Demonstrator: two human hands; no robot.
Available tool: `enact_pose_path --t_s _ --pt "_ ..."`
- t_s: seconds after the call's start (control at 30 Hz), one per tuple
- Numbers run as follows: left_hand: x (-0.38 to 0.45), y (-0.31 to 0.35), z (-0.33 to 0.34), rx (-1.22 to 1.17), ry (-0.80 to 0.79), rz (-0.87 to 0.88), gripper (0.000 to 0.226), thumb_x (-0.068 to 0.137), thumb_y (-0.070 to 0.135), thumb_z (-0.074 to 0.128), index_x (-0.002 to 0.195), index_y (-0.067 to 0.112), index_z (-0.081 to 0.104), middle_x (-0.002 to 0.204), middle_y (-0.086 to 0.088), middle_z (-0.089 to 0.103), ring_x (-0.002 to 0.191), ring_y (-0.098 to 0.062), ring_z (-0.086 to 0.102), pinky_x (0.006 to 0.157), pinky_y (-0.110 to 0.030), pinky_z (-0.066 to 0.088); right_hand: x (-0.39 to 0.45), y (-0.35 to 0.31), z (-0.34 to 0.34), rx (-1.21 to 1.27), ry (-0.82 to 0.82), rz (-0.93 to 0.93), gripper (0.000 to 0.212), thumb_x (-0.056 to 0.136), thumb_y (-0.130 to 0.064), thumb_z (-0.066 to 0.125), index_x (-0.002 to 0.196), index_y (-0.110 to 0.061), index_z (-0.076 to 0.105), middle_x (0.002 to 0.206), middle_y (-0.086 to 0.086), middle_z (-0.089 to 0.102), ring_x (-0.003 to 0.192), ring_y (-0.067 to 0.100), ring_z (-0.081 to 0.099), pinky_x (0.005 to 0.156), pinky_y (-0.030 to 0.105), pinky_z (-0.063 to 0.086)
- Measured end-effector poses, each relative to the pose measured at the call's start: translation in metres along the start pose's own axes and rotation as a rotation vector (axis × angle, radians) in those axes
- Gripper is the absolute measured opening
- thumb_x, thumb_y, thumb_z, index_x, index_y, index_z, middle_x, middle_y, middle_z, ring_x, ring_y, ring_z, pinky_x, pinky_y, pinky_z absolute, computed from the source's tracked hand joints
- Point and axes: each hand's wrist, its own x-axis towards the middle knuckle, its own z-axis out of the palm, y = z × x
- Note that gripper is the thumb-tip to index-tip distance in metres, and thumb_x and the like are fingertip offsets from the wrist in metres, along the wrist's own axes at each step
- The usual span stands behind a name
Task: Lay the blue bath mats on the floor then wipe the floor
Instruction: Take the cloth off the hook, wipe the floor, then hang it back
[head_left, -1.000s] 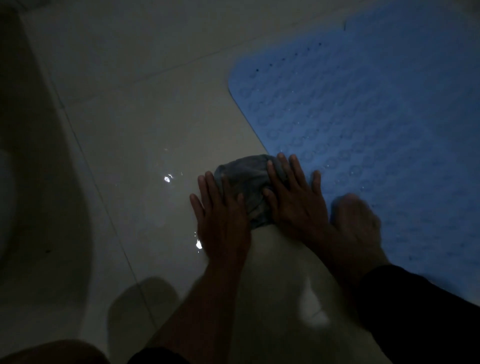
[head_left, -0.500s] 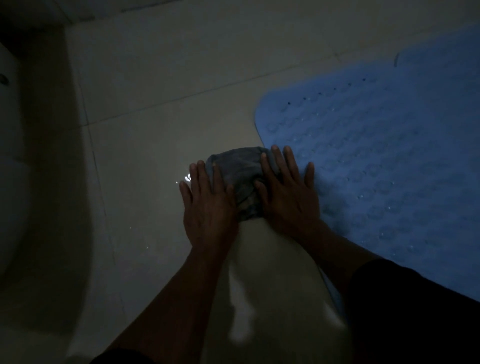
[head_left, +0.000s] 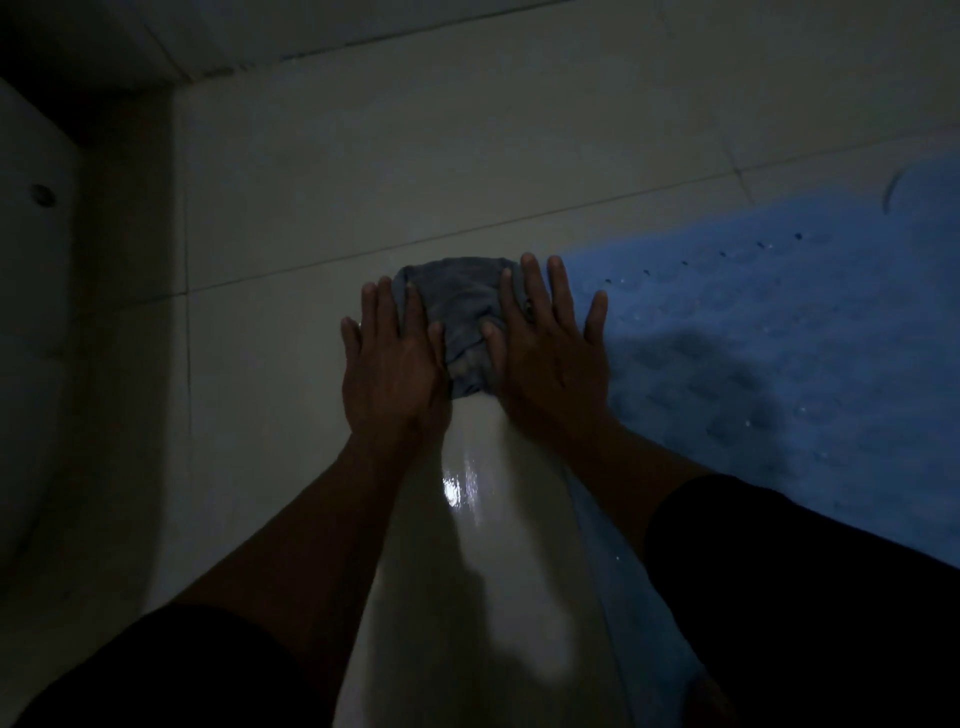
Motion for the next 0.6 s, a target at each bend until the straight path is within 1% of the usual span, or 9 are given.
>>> enact_pose_path --t_s 0.1,0.2,0.23,0.3,0.33,0.43,0.47,0.53,0.6 --pt "0.021 0.002 -0.002 -0.011 -0.006 -0.007 0.056 0.109 0.032 0.025 0.158 0.008 0.019 0.165 -0.02 0.016 0.154 -0.034 0.008 0.122 -0.055 0.01 0.022 0.001 0.002 0.02 -0.006 -0.029 0.058 0.103 -0.044 0.025 0.151 -0.014 0.037 0.161 0.009 0.028 0.151 0.03 0.018 0.115 0.064 0.015" --pt "0.042 0.009 -0.006 -0.043 -0.037 -0.036 0.056 0.109 0.033 0.023 0.159 0.01 0.015 0.166 -0.017 0.011 0.155 -0.032 0.004 0.123 -0.052 0.007 0.043 0.004 -0.001 0.012 -0.025 -0.012 0.058 0.104 -0.042 0.021 0.152 -0.013 0.036 0.162 0.009 0.027 0.151 0.031 0.019 0.115 0.063 0.015" --pt "0.05 0.01 -0.007 -0.046 -0.049 -0.043 0.057 0.109 0.034 0.023 0.16 0.011 0.013 0.167 -0.016 0.009 0.155 -0.031 0.003 0.123 -0.05 0.006 0.05 0.005 -0.005 0.02 -0.059 -0.016 0.06 0.103 -0.041 0.017 0.154 -0.014 0.03 0.164 0.009 0.021 0.152 0.031 0.015 0.115 0.062 0.013" --pt "0.067 0.012 -0.01 -0.026 -0.084 -0.034 0.058 0.108 0.036 0.023 0.16 0.012 0.011 0.167 -0.014 0.006 0.155 -0.03 0.001 0.123 -0.05 0.006 0.063 0.006 -0.004 0.067 -0.134 -0.029 0.062 0.102 -0.04 0.009 0.158 -0.015 0.012 0.167 0.008 0.004 0.153 0.03 0.0 0.118 0.059 0.002" --pt "0.076 0.013 -0.013 -0.009 -0.107 -0.028 0.059 0.108 0.037 0.024 0.16 0.013 0.01 0.168 -0.013 0.004 0.155 -0.03 -0.001 0.123 -0.05 0.005 0.069 0.005 -0.003 0.107 -0.141 -0.011 0.062 0.102 -0.039 0.009 0.159 -0.014 0.009 0.167 0.007 0.001 0.153 0.03 -0.002 0.118 0.058 -0.002" --pt "0.099 0.021 -0.02 0.035 -0.183 -0.011 0.061 0.108 0.038 0.025 0.16 0.015 0.005 0.168 -0.01 -0.001 0.155 -0.029 -0.004 0.123 -0.051 0.005 0.081 0.006 -0.007 0.163 -0.083 0.113 0.063 0.1 -0.038 0.01 0.157 -0.014 0.022 0.165 0.005 0.016 0.152 0.03 0.012 0.115 0.057 -0.004" --pt "0.106 0.024 -0.021 0.054 -0.198 0.002 0.061 0.107 0.038 0.026 0.16 0.016 0.004 0.168 -0.01 -0.002 0.155 -0.029 -0.004 0.122 -0.051 0.005 0.086 0.008 -0.007 0.188 -0.106 0.122 0.061 0.102 -0.038 0.012 0.158 -0.014 0.016 0.166 0.004 0.011 0.153 0.03 0.006 0.115 0.058 -0.007" --pt "0.119 0.03 -0.024 0.071 -0.216 0.028 0.063 0.107 0.039 0.028 0.16 0.016 0.003 0.168 -0.011 -0.002 0.155 -0.03 -0.004 0.122 -0.053 0.008 0.094 0.017 -0.01 0.251 -0.221 0.128 0.06 0.106 -0.039 0.017 0.158 -0.016 -0.002 0.166 0.002 -0.008 0.153 0.028 -0.011 0.116 0.058 -0.012" --pt "0.132 0.037 -0.024 0.099 -0.237 0.076 0.065 0.107 0.04 0.03 0.16 0.015 0.004 0.168 -0.013 -0.001 0.154 -0.033 -0.002 0.121 -0.056 0.01 0.098 0.027 -0.015 0.238 -0.233 0.156 0.062 0.107 -0.041 0.018 0.158 -0.016 -0.007 0.166 0.002 -0.013 0.152 0.027 -0.015 0.117 0.059 -0.011"
